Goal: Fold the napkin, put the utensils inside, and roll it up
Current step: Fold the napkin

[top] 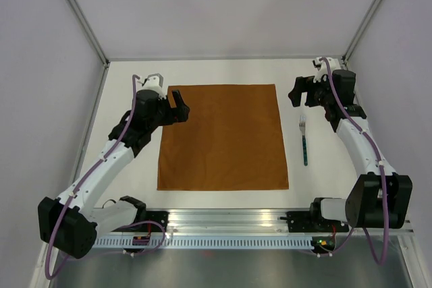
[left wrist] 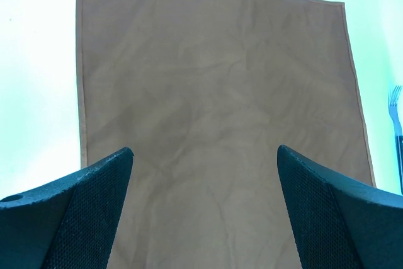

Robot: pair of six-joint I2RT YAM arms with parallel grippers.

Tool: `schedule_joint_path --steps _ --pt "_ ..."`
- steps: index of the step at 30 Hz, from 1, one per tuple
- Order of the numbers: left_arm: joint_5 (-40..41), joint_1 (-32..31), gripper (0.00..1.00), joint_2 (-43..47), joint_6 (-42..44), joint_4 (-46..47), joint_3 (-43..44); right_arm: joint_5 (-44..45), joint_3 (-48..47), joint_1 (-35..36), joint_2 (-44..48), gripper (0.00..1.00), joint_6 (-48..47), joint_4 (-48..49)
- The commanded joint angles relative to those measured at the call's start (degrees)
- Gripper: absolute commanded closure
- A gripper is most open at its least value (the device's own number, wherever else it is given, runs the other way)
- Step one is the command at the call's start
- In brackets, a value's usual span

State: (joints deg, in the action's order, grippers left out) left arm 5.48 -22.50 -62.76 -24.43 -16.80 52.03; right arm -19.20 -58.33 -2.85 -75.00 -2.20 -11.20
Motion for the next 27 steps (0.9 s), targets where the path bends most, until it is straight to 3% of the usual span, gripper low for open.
schedule_joint_path --steps 1,4,7,10,14,22,27 --pt "1.6 0.6 0.00 1.1 -0.9 -2.6 5.2 -0.3 -3.5 0.3 -2.6 0.02 0.7 0.7" --pt "3.7 2.0 0.00 0.8 -1.2 -6.4 10.6 0.1 -8.1 5.2 -6.8 0.06 -0.1 -1.9" --pt "4.7 4.0 0.00 1.7 -1.9 -9.8 16.3 6.4 -9.9 15.5 -8.2 0.08 -1.5 -1.1" --pt "6.3 4.5 0.00 3.1 -1.2 -12.2 21.7 11.0 -10.8 31.0 -9.9 0.11 -1.8 -0.1" --pt "8.4 4.5 0.00 4.5 -0.3 -14.7 27.4 15.2 -11.4 44.0 -12.8 0.16 -2.0 1.7" --pt "8.7 4.5 0.00 6.7 -1.1 -16.7 30.2 22.0 -12.5 64.9 -22.7 0.27 -3.1 5.9" --pt "8.1 4.5 0.00 6.6 -1.4 -17.3 30.3 23.2 -17.5 72.2 -30.3 0.36 -1.8 7.2"
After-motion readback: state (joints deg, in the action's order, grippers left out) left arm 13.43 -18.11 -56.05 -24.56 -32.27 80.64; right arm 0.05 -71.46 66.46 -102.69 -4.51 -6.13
